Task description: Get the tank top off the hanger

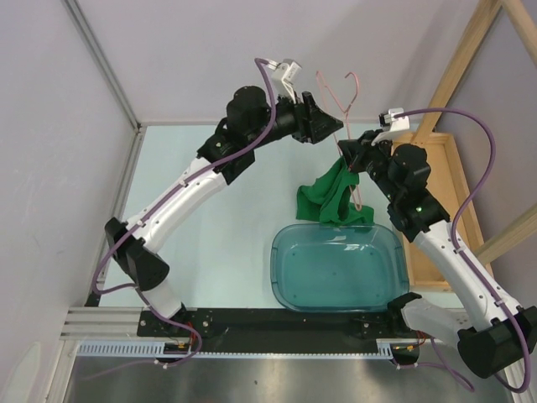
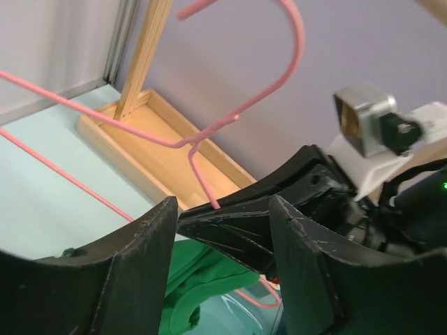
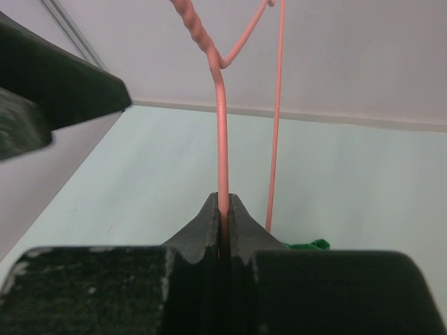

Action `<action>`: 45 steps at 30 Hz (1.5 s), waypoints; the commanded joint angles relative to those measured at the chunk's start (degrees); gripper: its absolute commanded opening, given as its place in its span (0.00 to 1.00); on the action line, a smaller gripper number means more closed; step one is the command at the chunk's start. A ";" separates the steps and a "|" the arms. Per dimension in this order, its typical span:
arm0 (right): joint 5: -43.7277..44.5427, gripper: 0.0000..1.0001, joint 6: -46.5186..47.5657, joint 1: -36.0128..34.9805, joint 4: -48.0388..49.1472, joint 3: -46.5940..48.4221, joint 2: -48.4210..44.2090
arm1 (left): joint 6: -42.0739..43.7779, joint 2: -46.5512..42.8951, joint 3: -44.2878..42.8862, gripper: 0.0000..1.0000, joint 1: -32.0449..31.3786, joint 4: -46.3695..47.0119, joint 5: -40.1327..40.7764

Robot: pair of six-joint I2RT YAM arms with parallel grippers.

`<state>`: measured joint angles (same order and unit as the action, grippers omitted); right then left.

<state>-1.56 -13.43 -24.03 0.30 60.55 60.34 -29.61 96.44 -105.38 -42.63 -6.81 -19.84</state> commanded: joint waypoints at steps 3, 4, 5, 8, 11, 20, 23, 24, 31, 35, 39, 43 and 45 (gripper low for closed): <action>-0.63 0.00 -1.42 -0.58 4.19 1.93 -1.54 | -1.42 1.90 0.36 0.65 -0.61 3.99 1.38; -0.55 0.00 -1.42 -0.58 4.10 1.94 -1.36 | -1.51 2.43 -0.08 0.65 -0.61 4.00 1.38; -0.72 0.00 -1.34 -0.58 4.10 1.94 -1.45 | -2.12 2.87 -0.78 0.66 -0.61 4.26 1.29; -0.90 0.00 -1.16 -0.84 4.27 1.59 -1.62 | -3.35 5.06 -2.28 0.65 -0.61 4.88 1.20; -1.25 0.00 -1.25 -0.75 4.45 1.32 -1.80 | -3.97 7.17 -3.77 0.60 -0.61 4.87 1.03; -3.79 0.00 0.34 -1.10 3.31 0.88 -1.63 | -2.39 12.54 -10.71 0.32 -0.52 3.39 0.85; -3.98 0.00 0.77 -1.02 3.57 0.00 -1.80 | -1.16 12.98 -11.60 0.11 -0.17 2.50 1.20; -3.71 0.00 0.86 -1.10 3.57 -0.17 -1.71 | -1.16 13.15 -11.60 0.04 0.00 2.59 1.20; 0.42 0.47 1.04 -1.02 1.83 1.66 1.62 | -2.03 15.61 -14.49 0.00 3.77 5.05 -3.35; 1.21 0.59 0.95 -0.93 -3.62 5.79 2.86 | -2.30 17.46 -18.19 0.00 6.07 6.10 -8.44; 0.34 0.63 1.30 -0.84 -8.10 8.26 2.16 | -2.91 18.51 -20.47 0.00 7.91 8.37 -17.23; -7.37 0.63 0.08 0.56 -11.28 11.60 2.07 | -4.41 17.99 -19.86 0.00 9.67 11.64 -27.00; -10.11 0.65 -1.76 1.09 -11.98 13.09 2.42 | -4.67 17.29 -18.90 0.00 10.02 13.48 -29.37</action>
<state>-5.13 -13.32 -24.08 -9.58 68.64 63.48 -32.99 116.07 -122.13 -33.06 -0.86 -37.93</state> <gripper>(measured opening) 0.632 0.042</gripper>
